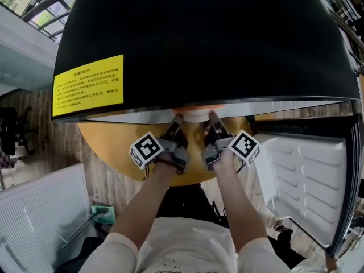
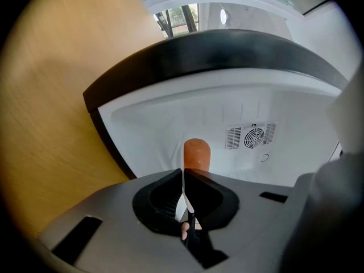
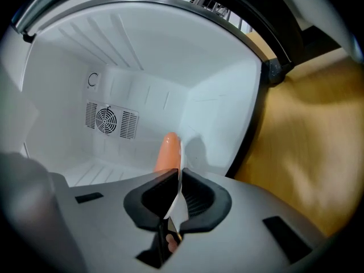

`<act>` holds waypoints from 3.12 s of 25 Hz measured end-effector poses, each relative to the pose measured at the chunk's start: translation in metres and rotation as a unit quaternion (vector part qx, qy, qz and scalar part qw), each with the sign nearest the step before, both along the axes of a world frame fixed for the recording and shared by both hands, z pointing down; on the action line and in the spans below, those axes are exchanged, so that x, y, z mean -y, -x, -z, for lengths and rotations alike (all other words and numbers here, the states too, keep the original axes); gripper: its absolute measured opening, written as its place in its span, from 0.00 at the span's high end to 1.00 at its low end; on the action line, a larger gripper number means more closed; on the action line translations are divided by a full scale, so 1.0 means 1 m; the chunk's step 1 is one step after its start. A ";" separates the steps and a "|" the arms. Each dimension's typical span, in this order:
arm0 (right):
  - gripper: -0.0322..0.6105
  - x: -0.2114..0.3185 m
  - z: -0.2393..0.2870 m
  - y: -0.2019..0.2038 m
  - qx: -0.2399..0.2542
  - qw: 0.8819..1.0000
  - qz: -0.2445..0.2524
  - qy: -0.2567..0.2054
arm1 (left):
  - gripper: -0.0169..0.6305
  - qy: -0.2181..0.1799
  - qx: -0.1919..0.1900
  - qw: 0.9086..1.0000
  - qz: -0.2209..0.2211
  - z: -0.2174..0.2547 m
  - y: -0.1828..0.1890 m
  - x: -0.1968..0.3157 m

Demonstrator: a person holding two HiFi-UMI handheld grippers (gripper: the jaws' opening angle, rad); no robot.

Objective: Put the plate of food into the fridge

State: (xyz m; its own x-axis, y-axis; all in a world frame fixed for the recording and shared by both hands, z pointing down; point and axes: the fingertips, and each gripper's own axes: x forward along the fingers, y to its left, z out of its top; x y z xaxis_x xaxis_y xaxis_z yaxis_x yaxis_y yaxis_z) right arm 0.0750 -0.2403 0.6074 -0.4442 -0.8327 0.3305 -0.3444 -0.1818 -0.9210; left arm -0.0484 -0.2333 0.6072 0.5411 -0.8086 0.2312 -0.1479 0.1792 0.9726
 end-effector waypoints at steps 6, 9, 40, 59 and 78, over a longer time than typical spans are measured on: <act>0.89 0.015 -0.002 0.000 -0.003 1.000 -0.008 0.000 | 0.93 -0.001 0.000 1.000 0.014 -0.001 0.001 0.010; 0.89 0.020 -0.004 0.001 -0.004 1.000 -0.009 0.001 | 0.93 0.001 0.000 1.000 0.018 -0.003 0.001 0.015; 0.89 0.031 -0.018 0.001 -0.083 0.996 0.004 0.013 | 0.92 0.031 0.045 0.999 0.004 -0.021 -0.004 0.023; 0.81 0.015 -0.015 -0.004 -0.121 0.992 0.009 0.024 | 0.84 0.033 0.059 0.998 0.016 -0.016 0.005 0.010; 0.81 -0.045 0.034 0.011 -0.118 0.992 0.046 -0.013 | 0.89 -0.028 0.093 0.995 -0.028 0.035 0.004 -0.046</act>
